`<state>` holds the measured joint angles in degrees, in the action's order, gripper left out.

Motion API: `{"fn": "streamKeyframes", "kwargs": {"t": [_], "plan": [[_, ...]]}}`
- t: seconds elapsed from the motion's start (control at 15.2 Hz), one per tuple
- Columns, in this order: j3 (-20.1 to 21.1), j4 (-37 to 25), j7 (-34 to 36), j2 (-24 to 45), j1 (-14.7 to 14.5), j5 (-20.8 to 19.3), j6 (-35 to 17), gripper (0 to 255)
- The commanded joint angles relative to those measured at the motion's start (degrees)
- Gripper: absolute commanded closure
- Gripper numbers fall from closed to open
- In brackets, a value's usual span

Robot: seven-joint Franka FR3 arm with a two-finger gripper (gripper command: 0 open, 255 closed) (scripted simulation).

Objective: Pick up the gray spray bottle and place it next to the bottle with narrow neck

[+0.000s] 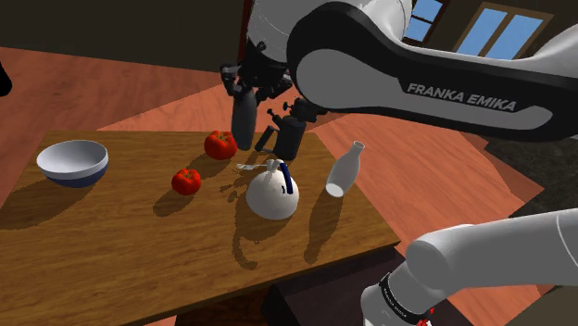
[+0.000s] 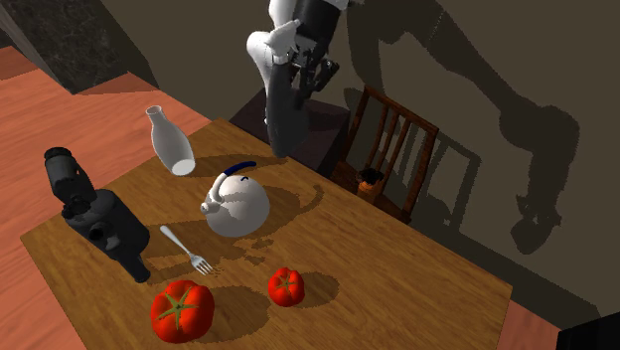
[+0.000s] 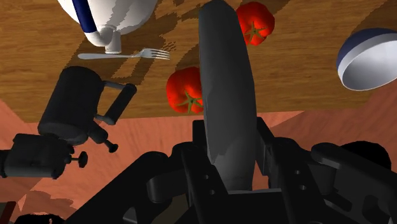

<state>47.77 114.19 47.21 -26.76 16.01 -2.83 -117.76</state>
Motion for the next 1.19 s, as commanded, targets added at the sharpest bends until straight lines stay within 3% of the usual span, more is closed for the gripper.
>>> {"fn": "streamKeyframes", "kwargs": {"t": [0.0,0.53,1.12], "plan": [[-4.19,3.67,-3.35,-2.64,-1.78,1.70,-1.42,255],[-17.88,14.18,-15.71,-10.25,-5.32,4.70,-4.59,255],[-31.08,21.10,-28.96,-14.63,-5.35,4.53,-7.10,255]]}}
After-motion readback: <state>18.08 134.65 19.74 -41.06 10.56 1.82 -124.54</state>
